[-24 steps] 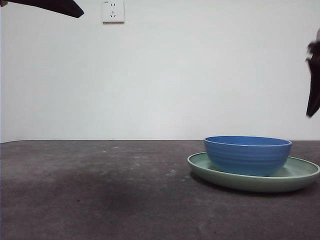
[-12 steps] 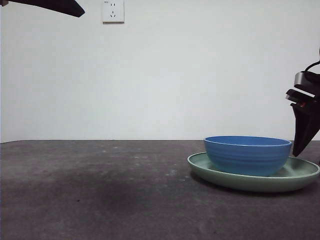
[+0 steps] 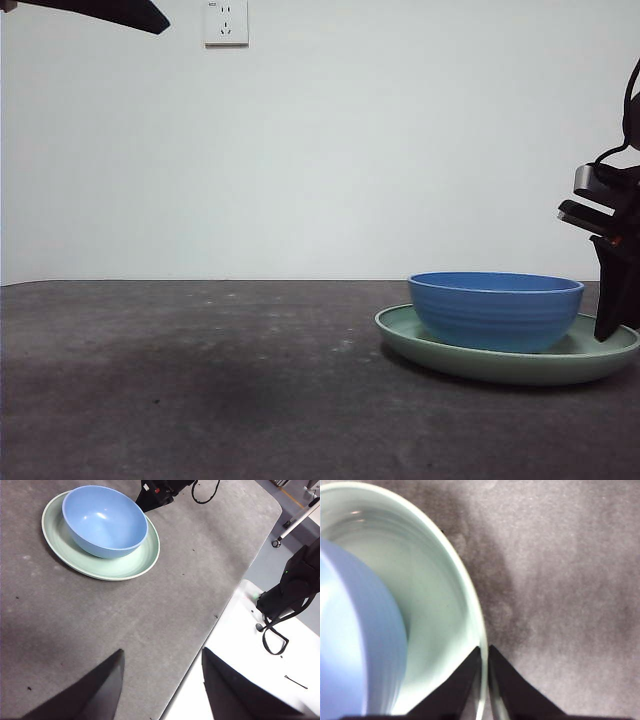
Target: Pick up the blue bowl, put it on the green plate, put it on desk
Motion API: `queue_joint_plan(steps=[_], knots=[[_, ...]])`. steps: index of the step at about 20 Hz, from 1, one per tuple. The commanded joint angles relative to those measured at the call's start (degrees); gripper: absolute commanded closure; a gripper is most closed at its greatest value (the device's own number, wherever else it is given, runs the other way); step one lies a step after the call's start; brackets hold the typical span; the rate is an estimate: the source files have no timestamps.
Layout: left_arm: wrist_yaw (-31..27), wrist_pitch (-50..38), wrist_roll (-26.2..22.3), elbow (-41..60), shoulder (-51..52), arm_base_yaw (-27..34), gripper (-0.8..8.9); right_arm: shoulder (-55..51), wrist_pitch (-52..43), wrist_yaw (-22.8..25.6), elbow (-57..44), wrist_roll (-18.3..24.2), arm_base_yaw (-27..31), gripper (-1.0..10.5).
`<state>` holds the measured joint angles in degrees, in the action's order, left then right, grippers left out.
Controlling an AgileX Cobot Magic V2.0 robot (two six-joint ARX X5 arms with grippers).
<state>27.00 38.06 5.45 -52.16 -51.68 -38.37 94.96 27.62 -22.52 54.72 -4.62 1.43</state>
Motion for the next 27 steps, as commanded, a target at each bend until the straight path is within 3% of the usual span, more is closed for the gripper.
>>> queue_joint_plan(steps=[1,7,14,27], knots=[[0.2,-0.3,-0.2,-0.5,-0.3,-0.3,5.64,0.1,-0.8,-0.6,0.9,-0.8,-0.1,9.4],[0.2,-0.3,-0.3,-0.5,-0.3,-0.3,5.64,-5.5,-1.0,-4.2,0.9,-3.0,-0.1,9.4],[0.2,-0.4,-0.3,-0.5,-0.3,-0.3,5.64,-11.8,-3.2,-8.1,0.9,-8.9,-1.4,9.4],[0.2,-0.3,-0.3,-0.5,-0.3,-0.3,5.64,-6.3,-16.2,-2.4,1.7,-20.7,-18.5,9.4]])
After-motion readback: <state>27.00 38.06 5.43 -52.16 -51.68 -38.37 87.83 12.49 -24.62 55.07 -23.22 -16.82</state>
